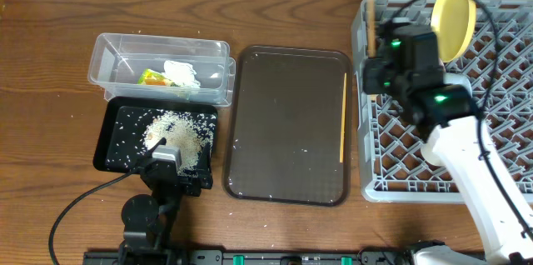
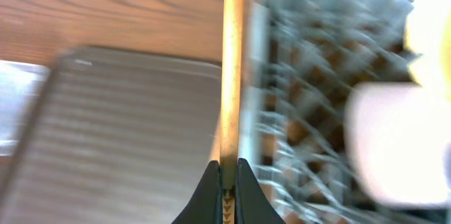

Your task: Sort waste into correct bins and load items into the dishwasher rack

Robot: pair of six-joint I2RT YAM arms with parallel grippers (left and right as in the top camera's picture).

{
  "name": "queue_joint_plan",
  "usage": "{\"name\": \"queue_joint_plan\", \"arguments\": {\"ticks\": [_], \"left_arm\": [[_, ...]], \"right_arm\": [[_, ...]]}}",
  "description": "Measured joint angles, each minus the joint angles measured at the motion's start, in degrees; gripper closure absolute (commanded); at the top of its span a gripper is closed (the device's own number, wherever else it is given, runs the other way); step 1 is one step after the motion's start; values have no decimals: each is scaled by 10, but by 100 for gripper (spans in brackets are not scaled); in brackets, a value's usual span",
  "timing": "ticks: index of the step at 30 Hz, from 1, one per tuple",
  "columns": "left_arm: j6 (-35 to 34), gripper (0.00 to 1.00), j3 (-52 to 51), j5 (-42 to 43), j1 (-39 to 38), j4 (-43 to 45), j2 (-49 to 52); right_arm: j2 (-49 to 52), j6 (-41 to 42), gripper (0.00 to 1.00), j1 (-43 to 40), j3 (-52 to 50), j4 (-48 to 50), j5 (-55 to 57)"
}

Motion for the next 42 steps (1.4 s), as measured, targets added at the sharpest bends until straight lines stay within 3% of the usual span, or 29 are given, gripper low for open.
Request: {"name": "queue_joint_plan", "arguments": {"ticks": [6, 7, 8, 9, 11, 17, 20, 25, 31, 36, 42], "left_arm": [[0, 4, 0, 0, 0, 0, 0], [0, 4, 0, 0, 0, 0, 0], [0, 4, 0, 0, 0, 0, 0], [0, 4, 0, 0, 0, 0, 0], [0, 4, 0, 0, 0, 0, 0], [0, 4, 0, 0, 0, 0, 0], [0, 4, 0, 0, 0, 0, 0], [0, 4, 0, 0, 0, 0, 0], [0, 4, 0, 0, 0, 0, 0], [0, 4, 0, 0, 0, 0, 0], [0, 4, 0, 0, 0, 0, 0]], "right_arm": [[75, -36, 99, -32, 0, -33, 1], [89, -38, 88, -31, -1, -38, 0], [101, -40, 67, -29, -2, -43, 1], [110, -45, 58, -26, -4, -49, 2], [116, -47, 53, -16, -6, -54, 3], [95, -48, 55, 71, -6, -58, -7], [86, -31, 62, 131, -6, -66, -3], [111, 93, 65, 208, -6, -111, 101], [212, 192, 64, 214, -6, -95, 186], [274, 221, 67, 208, -6, -79, 193], [295, 240, 80, 205, -3, -92, 185]]}}
